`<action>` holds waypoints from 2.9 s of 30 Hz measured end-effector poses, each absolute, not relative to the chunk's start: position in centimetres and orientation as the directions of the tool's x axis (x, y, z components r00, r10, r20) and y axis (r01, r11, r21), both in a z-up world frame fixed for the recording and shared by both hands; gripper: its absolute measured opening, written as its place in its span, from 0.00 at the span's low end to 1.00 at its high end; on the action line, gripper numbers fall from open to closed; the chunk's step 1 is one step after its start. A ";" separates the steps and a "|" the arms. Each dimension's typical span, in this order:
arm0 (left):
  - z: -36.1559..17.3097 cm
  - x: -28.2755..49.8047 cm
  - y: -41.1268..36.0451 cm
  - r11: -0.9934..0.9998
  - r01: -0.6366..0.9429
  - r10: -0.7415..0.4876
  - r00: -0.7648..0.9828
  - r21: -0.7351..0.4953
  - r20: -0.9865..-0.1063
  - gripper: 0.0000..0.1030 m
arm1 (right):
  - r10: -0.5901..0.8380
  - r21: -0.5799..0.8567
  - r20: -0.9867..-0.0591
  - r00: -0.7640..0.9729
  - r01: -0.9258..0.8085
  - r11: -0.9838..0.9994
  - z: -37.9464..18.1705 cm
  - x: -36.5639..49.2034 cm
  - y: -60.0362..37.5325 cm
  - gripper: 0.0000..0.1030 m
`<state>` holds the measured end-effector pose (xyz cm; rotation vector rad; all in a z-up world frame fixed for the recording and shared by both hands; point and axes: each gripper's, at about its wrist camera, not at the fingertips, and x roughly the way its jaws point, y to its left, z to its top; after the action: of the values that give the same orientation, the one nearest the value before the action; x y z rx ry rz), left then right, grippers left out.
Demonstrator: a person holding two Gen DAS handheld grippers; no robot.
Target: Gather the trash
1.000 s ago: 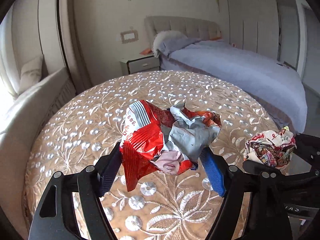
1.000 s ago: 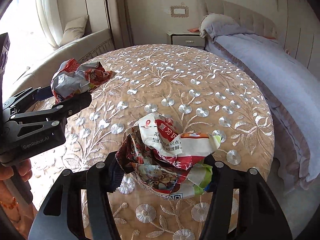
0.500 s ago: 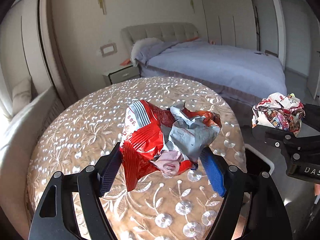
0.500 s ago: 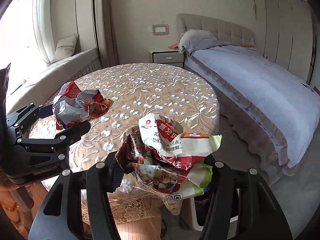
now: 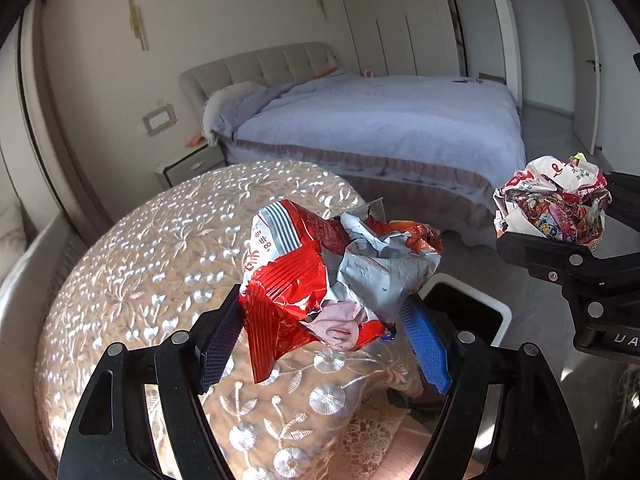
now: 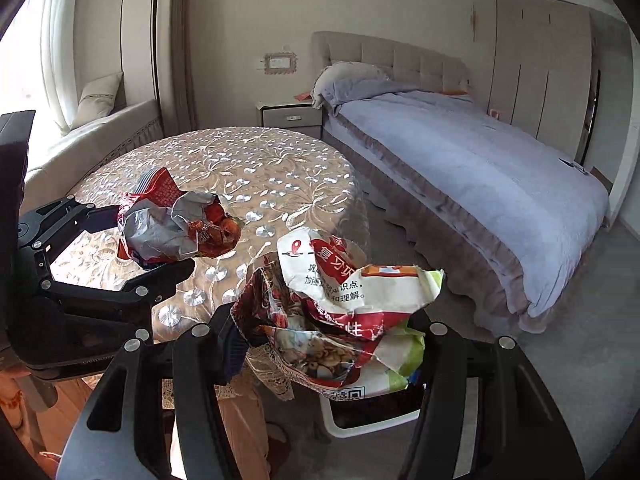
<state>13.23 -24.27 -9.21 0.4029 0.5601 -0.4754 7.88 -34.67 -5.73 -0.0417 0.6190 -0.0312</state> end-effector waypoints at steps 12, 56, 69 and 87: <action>-14.0 14.2 -32.7 0.692 0.679 -0.366 0.623 0.246 -0.691 0.73 | -0.135 -0.060 -0.658 0.741 0.128 0.990 -9.2 7.4 -40.6 0.58; -33.9 21.1 -44.6 0.447 0.861 -0.150 0.337 0.240 -0.930 0.96 | -0.105 -0.098 -0.899 0.426 0.038 0.994 -28.2 15.4 -47.9 0.95; -24.3 18.2 -42.8 0.539 0.812 -0.299 0.433 0.224 -0.850 0.96 | -0.174 -0.124 -0.785 0.595 0.124 0.984 -19.9 10.5 -47.5 0.95; -8.7 14.1 -24.0 0.949 0.291 -0.185 0.828 0.123 -0.530 0.96 | -0.169 0.064 -0.396 0.903 0.210 0.976 -6.8 6.1 -37.9 0.95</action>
<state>14.10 -23.98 -8.72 0.2027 0.5396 -0.2545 6.08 -37.92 -6.79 0.1058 0.3994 -0.1963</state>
